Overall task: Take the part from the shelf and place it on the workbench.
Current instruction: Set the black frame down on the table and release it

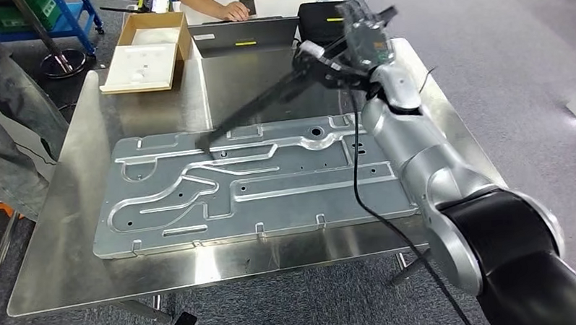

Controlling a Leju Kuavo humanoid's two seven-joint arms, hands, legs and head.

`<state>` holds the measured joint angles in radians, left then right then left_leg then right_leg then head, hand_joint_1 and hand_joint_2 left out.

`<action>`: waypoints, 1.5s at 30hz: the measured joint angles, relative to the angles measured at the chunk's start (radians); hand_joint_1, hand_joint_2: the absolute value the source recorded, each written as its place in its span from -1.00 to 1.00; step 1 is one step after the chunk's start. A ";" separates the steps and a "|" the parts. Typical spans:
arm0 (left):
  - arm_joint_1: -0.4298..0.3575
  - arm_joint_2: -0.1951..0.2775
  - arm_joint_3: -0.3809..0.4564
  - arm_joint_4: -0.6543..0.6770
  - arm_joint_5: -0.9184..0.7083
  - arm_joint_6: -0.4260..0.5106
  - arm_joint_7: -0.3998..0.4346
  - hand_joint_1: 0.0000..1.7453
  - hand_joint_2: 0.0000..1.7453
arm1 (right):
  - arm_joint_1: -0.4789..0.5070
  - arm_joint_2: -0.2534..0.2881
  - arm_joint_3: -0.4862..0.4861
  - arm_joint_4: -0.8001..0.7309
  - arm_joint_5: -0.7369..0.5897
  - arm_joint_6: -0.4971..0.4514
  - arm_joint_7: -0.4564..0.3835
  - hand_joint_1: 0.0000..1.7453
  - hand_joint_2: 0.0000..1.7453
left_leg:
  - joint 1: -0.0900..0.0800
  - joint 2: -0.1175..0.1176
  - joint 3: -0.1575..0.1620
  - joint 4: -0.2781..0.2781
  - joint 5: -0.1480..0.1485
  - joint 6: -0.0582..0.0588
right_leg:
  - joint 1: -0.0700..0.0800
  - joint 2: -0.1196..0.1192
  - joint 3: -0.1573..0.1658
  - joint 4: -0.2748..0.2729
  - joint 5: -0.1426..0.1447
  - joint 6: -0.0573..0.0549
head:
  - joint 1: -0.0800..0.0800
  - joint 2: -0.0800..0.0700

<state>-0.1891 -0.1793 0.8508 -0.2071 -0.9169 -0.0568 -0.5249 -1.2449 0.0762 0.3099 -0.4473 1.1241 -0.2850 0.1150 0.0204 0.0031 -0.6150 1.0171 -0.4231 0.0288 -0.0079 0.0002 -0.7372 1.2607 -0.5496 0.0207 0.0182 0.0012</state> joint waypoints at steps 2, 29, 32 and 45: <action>-0.002 -0.002 -0.003 0.000 -0.002 0.000 0.000 -1.00 -1.00 | 0.011 -0.016 0.050 -0.004 0.098 -0.027 0.030 -1.00 -1.00 | 0.001 0.002 -0.001 0.002 -0.001 0.001 | -0.006 -0.001 -0.019 0.038 0.006 0.005 | 0.000 0.000; 0.000 -0.006 -0.022 0.000 0.026 0.003 -0.005 -1.00 -1.00 | 0.063 -0.014 -0.042 -0.074 -0.217 0.001 -0.074 -1.00 -1.00 | -0.001 -0.009 0.002 -0.011 0.008 0.003 | 0.000 0.002 0.051 -0.103 0.041 -0.004 | 0.000 0.000; 0.005 -0.005 -0.022 0.000 0.031 0.002 -0.007 -1.00 -1.00 | 0.062 -0.017 -0.045 -0.077 -0.318 0.038 -0.090 -1.00 -1.00 | -0.002 -0.007 0.003 -0.008 0.005 0.005 | -0.004 0.001 -0.023 0.040 0.001 0.003 | 0.000 0.000; 0.001 -0.011 -0.033 0.000 0.019 0.005 0.000 -1.00 -1.00 | 0.088 -0.065 0.009 -0.083 -0.063 -0.293 -0.048 -1.00 -1.00 | -0.002 -0.010 -0.074 0.188 -0.111 -0.040 | -0.011 -0.002 0.104 -0.235 0.130 -0.041 | -0.001 0.000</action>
<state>-0.1884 -0.1904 0.8177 -0.2071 -0.8983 -0.0520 -0.5245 -1.1568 0.0108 0.3190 -0.5303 1.0609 -0.5784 0.0667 0.0183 -0.0070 -0.6890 1.2051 -0.5343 -0.0111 -0.0189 -0.0019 -0.6330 1.0253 -0.4201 -0.0206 0.0171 0.0011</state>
